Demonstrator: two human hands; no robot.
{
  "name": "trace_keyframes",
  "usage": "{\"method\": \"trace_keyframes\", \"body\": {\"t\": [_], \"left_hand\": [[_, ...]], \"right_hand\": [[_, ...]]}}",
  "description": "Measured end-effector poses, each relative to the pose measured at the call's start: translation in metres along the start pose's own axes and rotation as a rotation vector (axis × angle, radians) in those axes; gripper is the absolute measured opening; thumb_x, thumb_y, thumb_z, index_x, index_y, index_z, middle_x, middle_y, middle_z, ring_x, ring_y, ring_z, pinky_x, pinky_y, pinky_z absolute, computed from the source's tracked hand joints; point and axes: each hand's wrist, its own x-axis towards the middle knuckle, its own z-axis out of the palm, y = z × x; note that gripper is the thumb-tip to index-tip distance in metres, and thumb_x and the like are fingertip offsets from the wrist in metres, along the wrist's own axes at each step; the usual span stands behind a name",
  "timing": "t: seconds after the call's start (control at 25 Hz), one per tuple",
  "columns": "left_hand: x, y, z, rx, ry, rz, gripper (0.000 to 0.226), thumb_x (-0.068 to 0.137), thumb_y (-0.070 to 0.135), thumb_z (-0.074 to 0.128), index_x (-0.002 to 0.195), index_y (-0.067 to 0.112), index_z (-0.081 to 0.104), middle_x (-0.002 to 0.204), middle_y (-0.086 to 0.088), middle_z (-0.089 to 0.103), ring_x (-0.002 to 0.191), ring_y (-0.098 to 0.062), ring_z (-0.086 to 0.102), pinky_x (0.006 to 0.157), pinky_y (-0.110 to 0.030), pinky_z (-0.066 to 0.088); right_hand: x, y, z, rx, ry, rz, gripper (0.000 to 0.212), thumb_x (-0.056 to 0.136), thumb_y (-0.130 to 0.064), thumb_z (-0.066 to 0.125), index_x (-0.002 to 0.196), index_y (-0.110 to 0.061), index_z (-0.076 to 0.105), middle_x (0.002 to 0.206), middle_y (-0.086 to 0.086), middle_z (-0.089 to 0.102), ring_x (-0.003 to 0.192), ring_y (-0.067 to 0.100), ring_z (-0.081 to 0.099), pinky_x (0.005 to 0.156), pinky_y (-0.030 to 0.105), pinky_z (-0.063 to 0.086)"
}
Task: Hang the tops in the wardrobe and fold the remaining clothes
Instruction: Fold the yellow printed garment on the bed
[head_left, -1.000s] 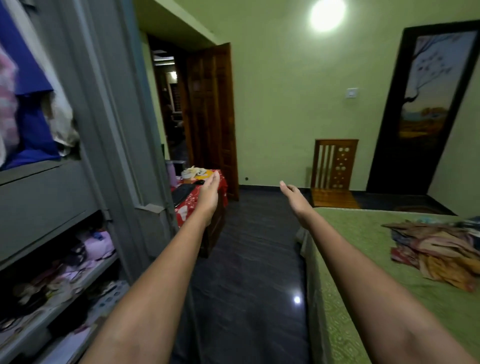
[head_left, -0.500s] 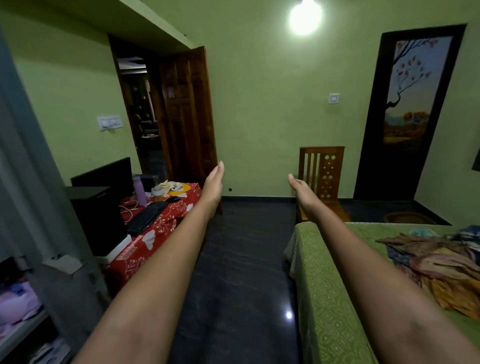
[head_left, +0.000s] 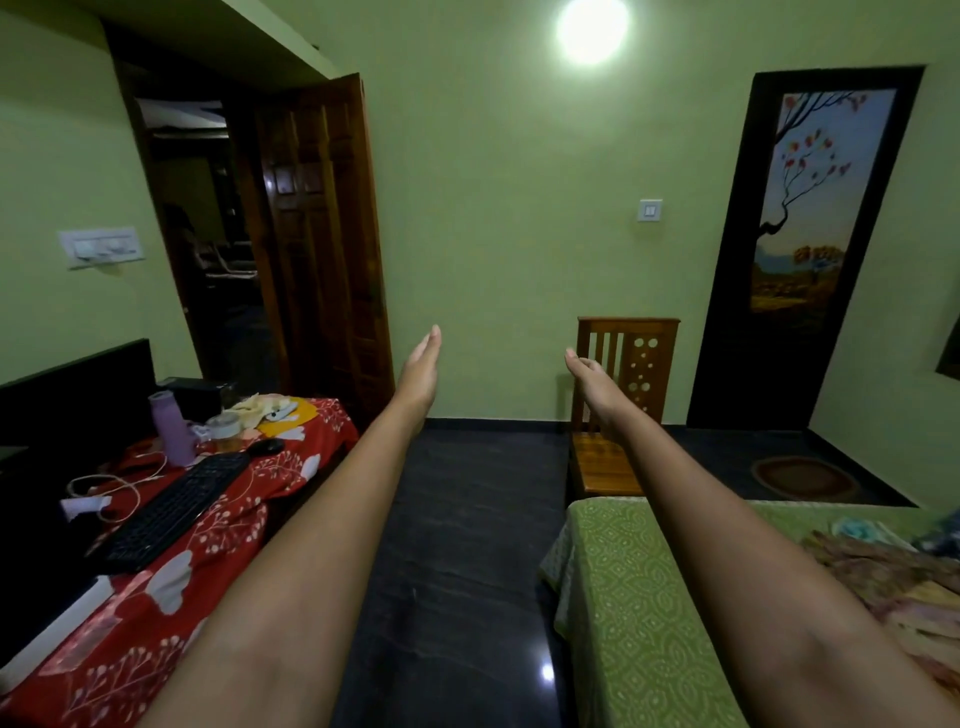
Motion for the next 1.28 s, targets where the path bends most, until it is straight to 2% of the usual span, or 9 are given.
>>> {"method": "trace_keyframes", "body": {"t": [0.28, 0.56, 0.76, 0.96, 1.04, 1.2, 1.28], "left_hand": [[0.216, 0.011, 0.04, 0.008, -0.099, 0.083, 0.063, 0.099, 0.052, 0.029, 0.149, 0.013, 0.029, 0.154, -0.001, 0.03, 0.142, -0.018, 0.026, 0.118, -0.039, 0.021], [0.371, -0.051, 0.127, -0.021, -0.228, 0.014, 0.063, 0.099, 0.053, 0.031, 0.149, 0.015, 0.029, 0.154, 0.002, 0.032, 0.142, -0.018, 0.027, 0.117, -0.042, 0.022], [0.49, -0.069, 0.207, -0.053, -0.292, 0.037, 0.062, 0.099, 0.053, 0.032, 0.149, 0.016, 0.029, 0.153, 0.002, 0.033, 0.142, -0.018, 0.028, 0.117, -0.044, 0.022], [0.59, -0.07, 0.319, -0.117, -0.399, 0.077, 0.063, 0.098, 0.055, 0.031, 0.148, 0.018, 0.03, 0.153, 0.002, 0.034, 0.141, -0.019, 0.029, 0.117, -0.044, 0.022], [0.612, -0.084, 0.376, -0.123, -0.497, 0.054, 0.061, 0.099, 0.053, 0.031, 0.149, 0.018, 0.029, 0.153, 0.001, 0.033, 0.141, -0.02, 0.028, 0.118, -0.044, 0.021], [0.633, -0.108, 0.496, -0.186, -0.714, 0.016, 0.06, 0.099, 0.053, 0.032, 0.149, 0.021, 0.028, 0.153, 0.002, 0.032, 0.142, -0.021, 0.027, 0.118, -0.043, 0.02], [0.634, -0.105, 0.558, -0.224, -0.857, 0.007, 0.058, 0.099, 0.052, 0.032, 0.149, 0.022, 0.029, 0.153, 0.003, 0.032, 0.141, -0.019, 0.027, 0.117, -0.04, 0.02]], "right_hand": [[0.182, -0.035, -0.026, 0.007, 0.166, -0.047, 0.074, 0.094, -0.06, 0.035, 0.152, -0.016, 0.017, 0.156, 0.009, 0.023, 0.141, 0.031, 0.025, 0.112, 0.047, 0.022], [0.331, 0.011, -0.06, 0.024, 0.254, 0.025, 0.074, 0.094, -0.06, 0.036, 0.152, -0.018, 0.017, 0.157, 0.011, 0.021, 0.142, 0.033, 0.023, 0.111, 0.05, 0.023], [0.455, 0.024, -0.12, 0.029, 0.334, 0.01, 0.077, 0.089, -0.068, 0.036, 0.151, -0.026, 0.018, 0.157, 0.009, 0.02, 0.142, 0.034, 0.022, 0.111, 0.053, 0.022], [0.549, 0.041, -0.202, 0.086, 0.434, -0.036, 0.076, 0.09, -0.066, 0.038, 0.151, -0.026, 0.018, 0.158, 0.006, 0.02, 0.144, 0.03, 0.02, 0.114, 0.047, 0.019], [0.563, 0.063, -0.238, 0.086, 0.501, 0.009, 0.076, 0.09, -0.065, 0.039, 0.151, -0.025, 0.019, 0.158, 0.004, 0.02, 0.144, 0.028, 0.02, 0.114, 0.044, 0.019], [0.557, 0.108, -0.321, 0.086, 0.752, 0.097, 0.07, 0.096, -0.053, 0.041, 0.15, -0.012, 0.021, 0.156, 0.005, 0.025, 0.142, 0.024, 0.025, 0.113, 0.038, 0.021], [0.539, 0.119, -0.361, 0.048, 0.899, 0.126, 0.072, 0.096, -0.053, 0.04, 0.15, -0.01, 0.021, 0.156, 0.005, 0.024, 0.142, 0.021, 0.026, 0.112, 0.037, 0.021]]}}
